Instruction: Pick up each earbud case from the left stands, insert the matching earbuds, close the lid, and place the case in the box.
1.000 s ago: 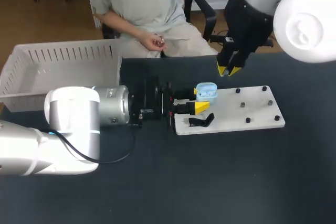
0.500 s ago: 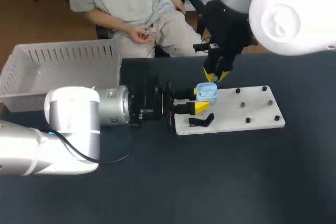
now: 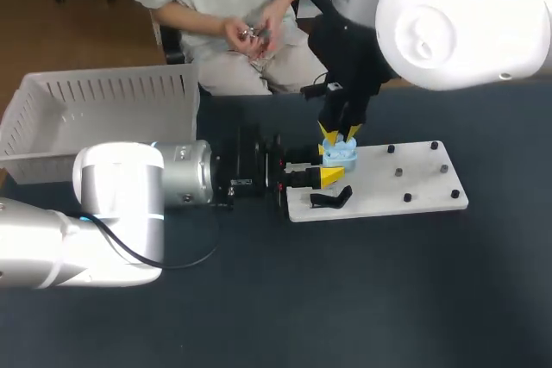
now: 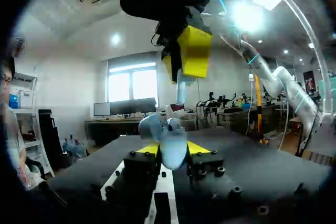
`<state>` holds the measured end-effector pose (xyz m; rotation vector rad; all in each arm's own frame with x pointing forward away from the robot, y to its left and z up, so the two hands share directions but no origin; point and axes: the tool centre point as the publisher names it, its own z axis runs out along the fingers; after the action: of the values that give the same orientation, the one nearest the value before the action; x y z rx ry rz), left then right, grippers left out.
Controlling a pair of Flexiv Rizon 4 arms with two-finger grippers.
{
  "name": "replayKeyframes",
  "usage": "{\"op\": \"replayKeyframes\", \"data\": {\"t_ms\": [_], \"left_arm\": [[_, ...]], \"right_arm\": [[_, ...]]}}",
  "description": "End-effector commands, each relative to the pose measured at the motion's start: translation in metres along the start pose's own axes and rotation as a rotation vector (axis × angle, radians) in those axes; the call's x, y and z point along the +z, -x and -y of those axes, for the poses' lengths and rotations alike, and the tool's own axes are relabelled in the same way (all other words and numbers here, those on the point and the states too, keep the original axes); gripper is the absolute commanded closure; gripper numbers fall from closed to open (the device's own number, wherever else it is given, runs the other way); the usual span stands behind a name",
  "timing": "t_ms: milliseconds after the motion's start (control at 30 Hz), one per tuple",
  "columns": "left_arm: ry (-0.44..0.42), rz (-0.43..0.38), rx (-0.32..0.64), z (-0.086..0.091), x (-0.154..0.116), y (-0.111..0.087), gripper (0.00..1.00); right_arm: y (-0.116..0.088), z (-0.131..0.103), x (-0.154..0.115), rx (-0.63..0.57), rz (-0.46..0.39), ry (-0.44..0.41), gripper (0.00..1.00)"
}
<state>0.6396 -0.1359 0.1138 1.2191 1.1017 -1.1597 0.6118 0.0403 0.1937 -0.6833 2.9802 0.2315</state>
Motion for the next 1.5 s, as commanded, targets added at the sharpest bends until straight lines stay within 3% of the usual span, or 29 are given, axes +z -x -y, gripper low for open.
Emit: {"op": "replayKeyframes", "data": {"t_ms": [33,1500], "left_arm": [[0.003,0.002,0.002,0.001,0.0,0.0,1.0],[0.003,0.002,0.002,0.001,0.0,0.0,1.0]], "right_arm": [[-0.002,0.0,0.004,-0.005,0.007,0.002,1.0],[0.003,0.007,0.025,-0.006,0.011,0.007,1.0]]}}
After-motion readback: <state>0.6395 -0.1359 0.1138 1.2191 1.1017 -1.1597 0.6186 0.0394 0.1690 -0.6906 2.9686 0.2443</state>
